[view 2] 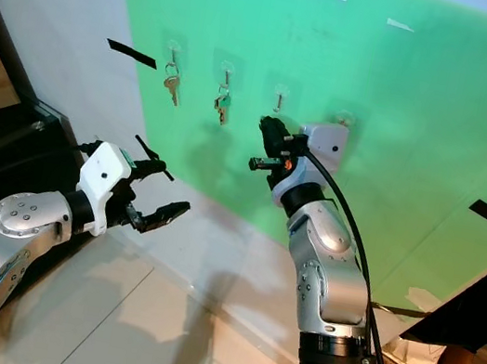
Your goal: Hang keys on a hook
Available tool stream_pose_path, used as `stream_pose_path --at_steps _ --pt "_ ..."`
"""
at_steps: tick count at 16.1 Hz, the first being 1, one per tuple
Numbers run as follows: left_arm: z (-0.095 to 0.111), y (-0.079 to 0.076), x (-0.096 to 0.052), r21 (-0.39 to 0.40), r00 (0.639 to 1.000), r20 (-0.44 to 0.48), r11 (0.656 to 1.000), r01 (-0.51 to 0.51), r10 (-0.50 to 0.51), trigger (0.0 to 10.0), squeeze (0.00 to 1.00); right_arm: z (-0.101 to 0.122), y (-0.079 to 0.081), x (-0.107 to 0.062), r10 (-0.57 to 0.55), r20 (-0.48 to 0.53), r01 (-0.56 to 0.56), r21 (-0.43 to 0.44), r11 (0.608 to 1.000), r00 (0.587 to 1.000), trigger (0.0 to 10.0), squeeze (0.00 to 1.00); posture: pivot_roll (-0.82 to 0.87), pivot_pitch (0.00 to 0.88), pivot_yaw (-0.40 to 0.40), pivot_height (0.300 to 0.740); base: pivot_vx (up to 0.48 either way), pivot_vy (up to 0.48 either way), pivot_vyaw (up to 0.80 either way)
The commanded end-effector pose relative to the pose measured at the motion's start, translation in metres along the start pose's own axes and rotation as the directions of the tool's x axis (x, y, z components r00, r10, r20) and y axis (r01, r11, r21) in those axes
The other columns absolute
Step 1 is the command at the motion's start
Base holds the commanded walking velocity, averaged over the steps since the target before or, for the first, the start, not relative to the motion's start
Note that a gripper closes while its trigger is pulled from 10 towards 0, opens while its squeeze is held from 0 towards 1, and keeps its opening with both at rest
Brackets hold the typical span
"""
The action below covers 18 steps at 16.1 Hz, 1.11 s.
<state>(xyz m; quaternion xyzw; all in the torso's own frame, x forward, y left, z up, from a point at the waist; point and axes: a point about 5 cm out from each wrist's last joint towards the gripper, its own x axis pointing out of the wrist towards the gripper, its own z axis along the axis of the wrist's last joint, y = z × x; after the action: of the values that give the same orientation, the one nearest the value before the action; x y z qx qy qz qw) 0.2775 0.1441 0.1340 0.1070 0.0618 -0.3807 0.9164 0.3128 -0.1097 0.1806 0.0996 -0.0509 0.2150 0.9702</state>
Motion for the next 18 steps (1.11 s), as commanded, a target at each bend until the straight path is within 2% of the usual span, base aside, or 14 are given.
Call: stream_pose_path --at_steps 1,8,14,18 --pt "0.001 0.0 -0.003 0.009 1.0 -0.006 1.0 0.008 -0.008 10.0 0.0 0.007 0.004 0.004 0.021 0.026 -0.021 0.006 1.0 0.999 10.0 0.0 -0.03 0.0 0.059 0.74 0.0 0.0 0.0" --pt "0.001 -0.001 -0.002 0.012 1.0 -0.011 1.0 0.023 -0.023 10.0 0.0 0.011 0.009 0.007 0.057 0.045 -0.059 0.026 0.998 0.997 10.0 0.0 -0.03 0.0 0.054 0.74 0.0 0.0 0.0" --pt "0.006 -0.004 -0.003 0.004 0.999 0.03 0.999 0.043 -0.043 10.0 0.0 0.013 0.009 0.014 0.049 0.056 -0.052 0.051 0.997 0.997 10.0 0.0 -0.01 0.0 0.038 0.74 0.0 0.0 0.0" --pt "0.018 -0.009 -0.001 -0.026 0.989 0.141 0.998 0.049 -0.045 10.0 0.0 0.007 0.007 0.016 0.035 0.035 -0.037 0.075 0.996 0.999 10.0 0.0 -0.01 0.0 0.038 0.74 0.0 0.0 0.0"
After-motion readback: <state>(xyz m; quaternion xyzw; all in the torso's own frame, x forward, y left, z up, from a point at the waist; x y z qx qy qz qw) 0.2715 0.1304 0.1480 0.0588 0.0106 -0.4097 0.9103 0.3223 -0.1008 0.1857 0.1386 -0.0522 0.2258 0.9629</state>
